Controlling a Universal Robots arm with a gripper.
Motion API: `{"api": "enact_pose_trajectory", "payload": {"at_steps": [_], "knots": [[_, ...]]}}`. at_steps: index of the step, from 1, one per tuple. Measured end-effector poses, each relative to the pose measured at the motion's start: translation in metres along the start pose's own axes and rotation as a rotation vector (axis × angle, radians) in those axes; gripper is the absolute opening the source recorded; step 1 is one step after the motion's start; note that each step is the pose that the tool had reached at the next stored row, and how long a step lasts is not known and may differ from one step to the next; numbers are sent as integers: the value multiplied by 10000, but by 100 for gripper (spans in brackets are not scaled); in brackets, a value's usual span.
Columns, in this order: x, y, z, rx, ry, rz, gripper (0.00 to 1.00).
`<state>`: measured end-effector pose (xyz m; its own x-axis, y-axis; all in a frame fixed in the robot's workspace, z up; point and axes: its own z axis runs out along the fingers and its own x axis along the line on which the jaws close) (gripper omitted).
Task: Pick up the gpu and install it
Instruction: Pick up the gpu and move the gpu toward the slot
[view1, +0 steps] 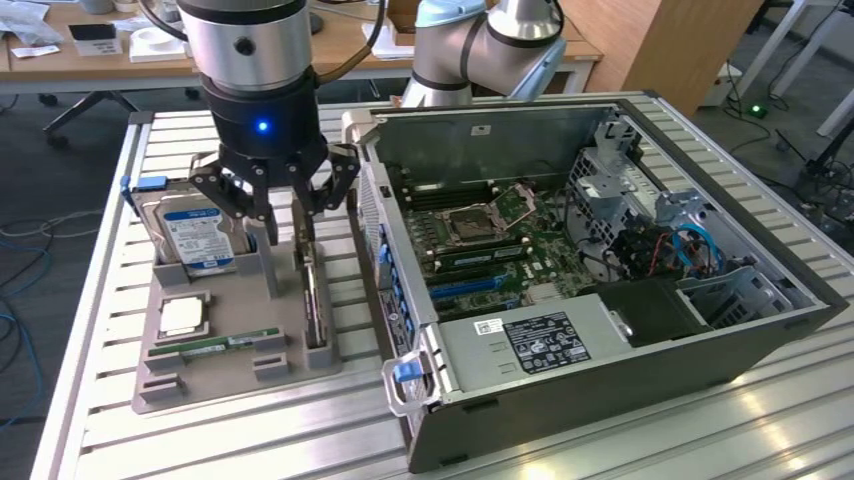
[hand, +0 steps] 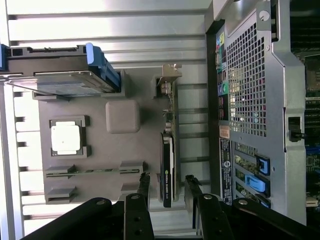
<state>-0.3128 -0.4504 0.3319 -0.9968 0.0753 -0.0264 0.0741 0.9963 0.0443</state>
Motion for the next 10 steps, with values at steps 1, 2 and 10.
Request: {"api": "enact_pose_trajectory", "payload": {"at_steps": [1,2,10], "knots": [[0,0,0,0,1,0,42],[0,0,0,1,1,0,42],[1,-1,23,-2,-1,0,42]]}}
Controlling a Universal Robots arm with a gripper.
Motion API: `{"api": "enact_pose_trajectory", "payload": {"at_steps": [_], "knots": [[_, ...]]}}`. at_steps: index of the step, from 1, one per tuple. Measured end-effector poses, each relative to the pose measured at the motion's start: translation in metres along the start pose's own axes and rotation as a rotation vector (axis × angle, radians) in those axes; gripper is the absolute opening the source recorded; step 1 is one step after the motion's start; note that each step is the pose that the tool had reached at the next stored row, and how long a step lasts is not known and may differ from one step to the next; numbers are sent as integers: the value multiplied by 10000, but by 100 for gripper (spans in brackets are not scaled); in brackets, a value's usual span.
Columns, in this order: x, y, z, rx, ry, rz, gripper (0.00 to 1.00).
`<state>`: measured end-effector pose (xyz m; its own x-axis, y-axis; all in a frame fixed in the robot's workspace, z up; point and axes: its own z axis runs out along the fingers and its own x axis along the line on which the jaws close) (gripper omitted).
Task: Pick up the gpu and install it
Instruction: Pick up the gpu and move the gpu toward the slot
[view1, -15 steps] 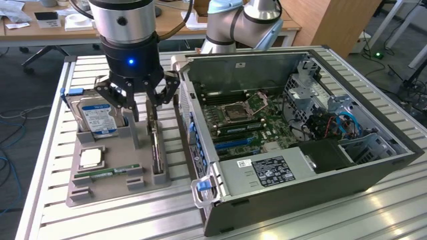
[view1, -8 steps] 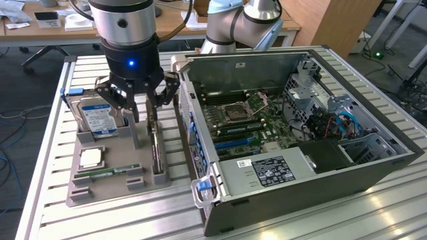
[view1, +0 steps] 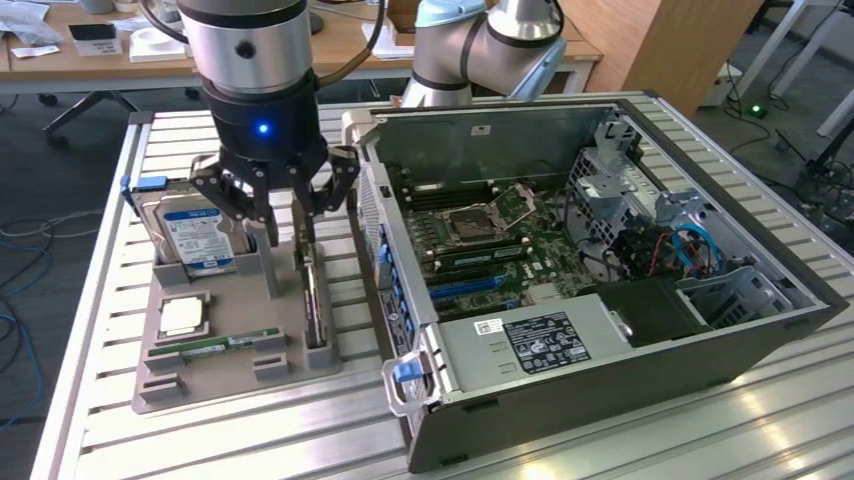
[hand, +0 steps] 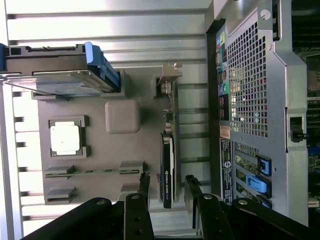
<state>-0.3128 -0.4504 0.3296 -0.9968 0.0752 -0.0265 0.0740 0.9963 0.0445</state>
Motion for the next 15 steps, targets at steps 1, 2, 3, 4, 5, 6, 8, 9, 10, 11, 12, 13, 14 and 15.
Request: {"api": "enact_pose_trajectory", "payload": {"at_steps": [1,2,3,4,5,6,8,9,10,11,12,13,14,15], "knots": [[0,0,5,-1,0,0,42],[0,0,6,1,1,0,42],[0,0,6,1,1,0,42],[0,0,6,2,2,0,42],[0,0,6,1,1,0,42],[0,0,7,1,1,0,42],[0,0,7,1,0,0,42],[0,0,9,0,0,0,42],[0,0,15,-3,-3,0,42],[0,-1,20,-2,-1,0,42],[1,-1,27,0,0,0,42],[1,-1,35,0,0,0,42],[1,-2,43,0,0,0,42],[1,-2,51,1,1,1,42]]}}
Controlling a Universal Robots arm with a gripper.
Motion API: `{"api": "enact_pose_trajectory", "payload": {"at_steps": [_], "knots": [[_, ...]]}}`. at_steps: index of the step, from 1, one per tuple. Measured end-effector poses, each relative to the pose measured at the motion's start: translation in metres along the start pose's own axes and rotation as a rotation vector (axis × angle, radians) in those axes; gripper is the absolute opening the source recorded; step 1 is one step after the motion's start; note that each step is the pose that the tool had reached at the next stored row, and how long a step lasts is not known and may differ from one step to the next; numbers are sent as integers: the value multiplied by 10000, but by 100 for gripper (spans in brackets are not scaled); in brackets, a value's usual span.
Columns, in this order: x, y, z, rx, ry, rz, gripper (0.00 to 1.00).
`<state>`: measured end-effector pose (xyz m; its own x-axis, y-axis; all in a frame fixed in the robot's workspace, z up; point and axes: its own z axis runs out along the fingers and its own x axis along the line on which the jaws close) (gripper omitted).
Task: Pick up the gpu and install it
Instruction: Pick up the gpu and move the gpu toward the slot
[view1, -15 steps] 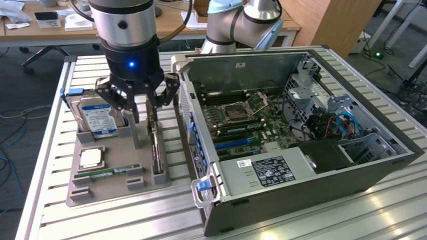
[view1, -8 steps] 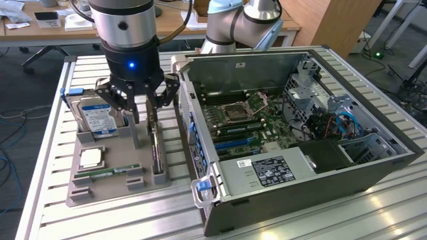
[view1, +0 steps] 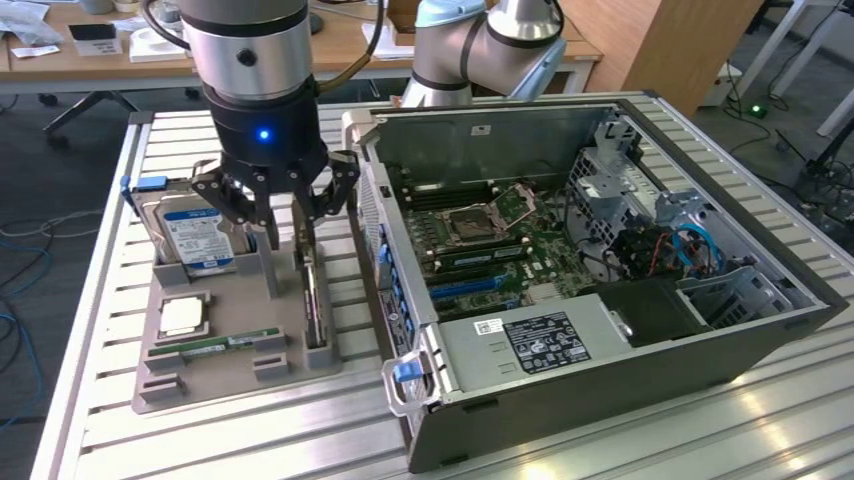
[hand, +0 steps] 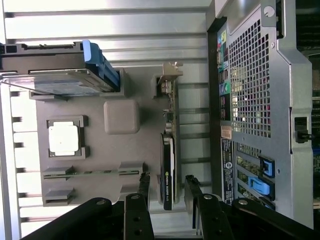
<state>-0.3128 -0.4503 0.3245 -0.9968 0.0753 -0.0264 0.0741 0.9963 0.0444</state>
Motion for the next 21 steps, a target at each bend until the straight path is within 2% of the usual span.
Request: {"api": "enact_pose_trajectory", "payload": {"at_steps": [21], "knots": [[3,1,91,-1,0,0,42]]}}
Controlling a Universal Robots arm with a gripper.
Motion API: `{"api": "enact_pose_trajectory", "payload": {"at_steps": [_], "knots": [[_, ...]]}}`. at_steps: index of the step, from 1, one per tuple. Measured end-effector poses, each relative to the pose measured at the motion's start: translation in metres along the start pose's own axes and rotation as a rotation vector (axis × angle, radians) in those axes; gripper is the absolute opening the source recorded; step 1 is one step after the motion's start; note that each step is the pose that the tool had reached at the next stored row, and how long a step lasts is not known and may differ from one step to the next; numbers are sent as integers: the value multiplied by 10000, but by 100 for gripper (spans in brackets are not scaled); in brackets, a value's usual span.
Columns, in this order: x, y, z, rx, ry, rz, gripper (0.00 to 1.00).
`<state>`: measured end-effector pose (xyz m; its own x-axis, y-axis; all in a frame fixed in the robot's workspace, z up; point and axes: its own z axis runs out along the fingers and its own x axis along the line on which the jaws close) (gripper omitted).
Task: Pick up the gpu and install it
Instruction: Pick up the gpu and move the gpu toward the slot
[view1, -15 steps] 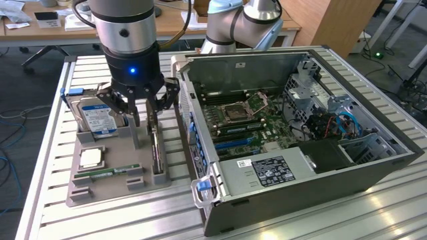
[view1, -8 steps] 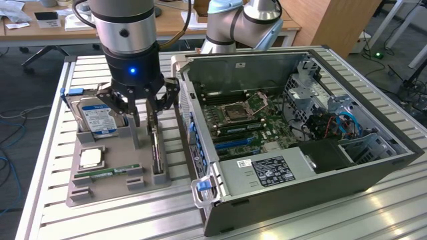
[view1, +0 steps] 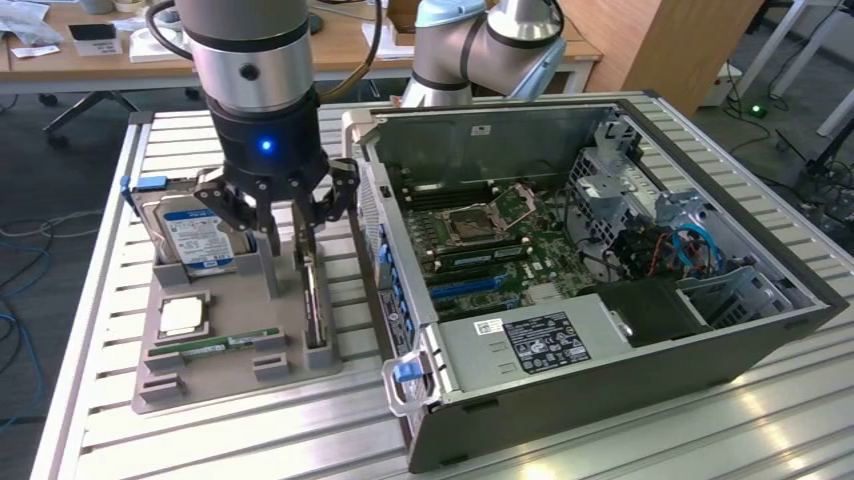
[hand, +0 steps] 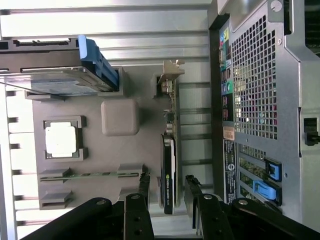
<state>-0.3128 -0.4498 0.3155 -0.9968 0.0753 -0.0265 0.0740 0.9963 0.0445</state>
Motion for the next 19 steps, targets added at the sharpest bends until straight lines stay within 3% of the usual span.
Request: {"api": "enact_pose_trajectory", "payload": {"at_steps": [19], "knots": [[3,-2,112,3,2,0,42]]}}
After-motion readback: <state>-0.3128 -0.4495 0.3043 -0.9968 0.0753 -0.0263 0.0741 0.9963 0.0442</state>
